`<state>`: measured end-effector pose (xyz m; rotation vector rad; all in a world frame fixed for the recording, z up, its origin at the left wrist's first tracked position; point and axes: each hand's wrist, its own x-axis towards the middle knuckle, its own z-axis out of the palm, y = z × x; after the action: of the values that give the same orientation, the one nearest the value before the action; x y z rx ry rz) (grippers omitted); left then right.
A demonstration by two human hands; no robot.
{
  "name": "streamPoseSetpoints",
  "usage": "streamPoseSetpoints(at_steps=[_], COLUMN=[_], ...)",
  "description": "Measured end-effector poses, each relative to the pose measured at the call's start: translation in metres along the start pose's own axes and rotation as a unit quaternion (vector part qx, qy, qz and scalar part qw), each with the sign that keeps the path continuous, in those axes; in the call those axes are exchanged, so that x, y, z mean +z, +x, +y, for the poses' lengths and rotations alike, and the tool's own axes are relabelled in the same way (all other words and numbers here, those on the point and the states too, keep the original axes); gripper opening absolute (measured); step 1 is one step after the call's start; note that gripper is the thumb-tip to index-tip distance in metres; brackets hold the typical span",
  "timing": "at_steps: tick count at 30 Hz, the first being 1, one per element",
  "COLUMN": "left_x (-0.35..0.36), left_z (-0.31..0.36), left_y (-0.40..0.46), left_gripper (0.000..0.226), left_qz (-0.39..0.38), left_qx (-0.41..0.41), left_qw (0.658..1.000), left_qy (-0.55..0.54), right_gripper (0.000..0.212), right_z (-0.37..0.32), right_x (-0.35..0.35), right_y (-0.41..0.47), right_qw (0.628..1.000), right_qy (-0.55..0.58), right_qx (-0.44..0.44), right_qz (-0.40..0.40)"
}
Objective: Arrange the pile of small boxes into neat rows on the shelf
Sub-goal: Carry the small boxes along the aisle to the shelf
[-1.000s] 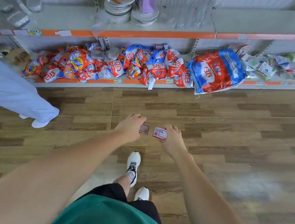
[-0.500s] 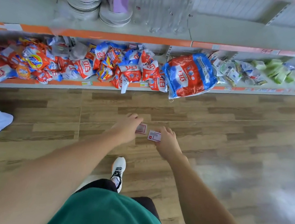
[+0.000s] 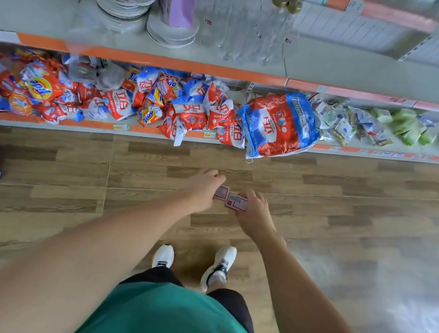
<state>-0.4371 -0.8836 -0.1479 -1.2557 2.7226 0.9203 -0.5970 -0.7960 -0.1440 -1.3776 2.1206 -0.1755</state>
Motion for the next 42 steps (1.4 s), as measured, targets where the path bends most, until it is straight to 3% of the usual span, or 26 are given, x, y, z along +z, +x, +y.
streamPoseSetpoints(at_steps=[12, 18, 23, 26, 36, 42], left_x=[-0.002, -0.005, -0.01, -0.016, -0.036, -0.05], left_z=[0.033, 0.065, 0.09, 0.098, 0.088, 0.06], left_y=[0.074, 0.124, 0.157, 0.173, 0.213, 0.248], left_gripper=[0.04, 0.039, 0.044, 0.035, 0.039, 0.041], left_qz=[-0.014, -0.023, 0.005, 0.026, 0.026, 0.056], left_qx=[-0.051, -0.101, -0.151, -0.178, -0.225, -0.199], left_qw=[0.998, 0.993, 0.987, 0.983, 0.973, 0.978], left_qy=[0.031, 0.05, 0.059, 0.046, 0.048, 0.038], right_gripper=[0.044, 0.038, 0.039, 0.037, 0.042, 0.051], right_z=[0.047, 0.081, 0.102, 0.109, 0.098, 0.079], right_x=[-0.044, -0.084, -0.12, -0.133, -0.154, -0.167], right_y=[0.069, 0.119, 0.158, 0.18, 0.238, 0.281], right_qw=[0.998, 0.993, 0.989, 0.986, 0.978, 0.977], right_qy=[-0.024, -0.027, -0.033, -0.033, -0.037, -0.068], right_qx=[-0.052, -0.099, -0.12, -0.14, -0.178, -0.173], right_qz=[-0.038, -0.063, -0.078, -0.086, -0.106, -0.109])
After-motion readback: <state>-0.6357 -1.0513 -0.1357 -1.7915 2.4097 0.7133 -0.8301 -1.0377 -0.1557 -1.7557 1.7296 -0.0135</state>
